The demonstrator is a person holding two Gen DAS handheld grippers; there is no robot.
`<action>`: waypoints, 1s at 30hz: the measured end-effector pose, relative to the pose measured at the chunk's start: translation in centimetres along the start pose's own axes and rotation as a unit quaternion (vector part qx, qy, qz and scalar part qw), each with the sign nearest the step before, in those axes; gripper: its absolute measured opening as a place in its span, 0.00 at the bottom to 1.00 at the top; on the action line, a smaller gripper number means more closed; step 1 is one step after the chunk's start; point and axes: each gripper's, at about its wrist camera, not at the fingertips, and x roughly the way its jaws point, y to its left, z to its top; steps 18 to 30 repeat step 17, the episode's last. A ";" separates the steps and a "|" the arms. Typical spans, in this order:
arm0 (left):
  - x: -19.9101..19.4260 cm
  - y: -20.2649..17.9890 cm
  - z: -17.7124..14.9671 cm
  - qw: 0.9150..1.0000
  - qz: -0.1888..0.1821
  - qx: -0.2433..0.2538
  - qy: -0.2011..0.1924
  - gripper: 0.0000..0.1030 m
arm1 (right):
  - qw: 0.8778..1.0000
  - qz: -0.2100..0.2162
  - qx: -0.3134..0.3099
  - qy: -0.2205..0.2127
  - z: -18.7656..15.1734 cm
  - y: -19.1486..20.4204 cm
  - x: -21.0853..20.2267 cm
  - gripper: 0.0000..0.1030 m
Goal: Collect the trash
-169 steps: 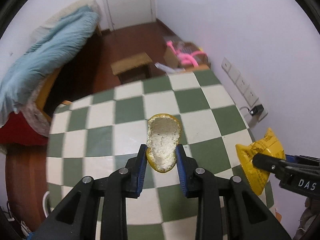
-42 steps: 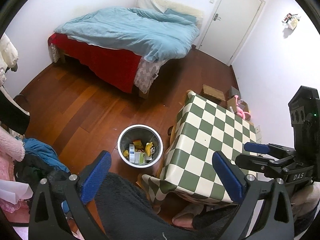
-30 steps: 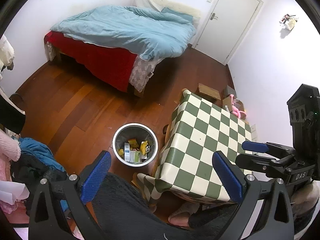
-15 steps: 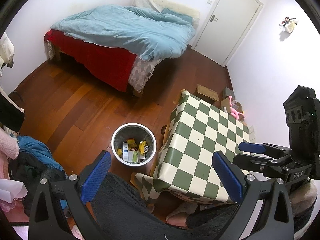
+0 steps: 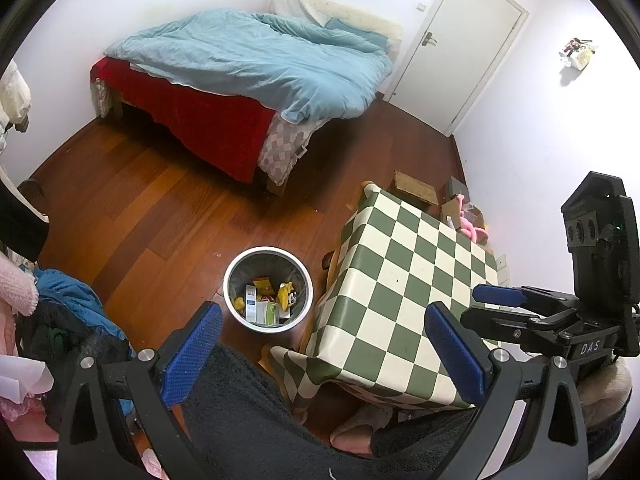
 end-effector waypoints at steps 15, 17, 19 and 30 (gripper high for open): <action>-0.4 0.0 0.2 1.000 -0.002 -0.001 -0.004 1.00 | 1.000 0.002 -0.003 0.000 -0.3 0.6 0.2 1.00; -0.5 0.0 0.2 1.000 -0.002 0.000 -0.004 1.00 | 1.000 0.003 -0.002 0.000 -0.3 0.6 0.3 1.00; -0.5 0.0 0.2 1.000 -0.002 0.000 -0.004 1.00 | 1.000 0.003 -0.002 0.000 -0.3 0.6 0.3 1.00; -0.5 0.0 0.2 1.000 -0.002 0.000 -0.004 1.00 | 1.000 0.003 -0.002 0.000 -0.3 0.6 0.3 1.00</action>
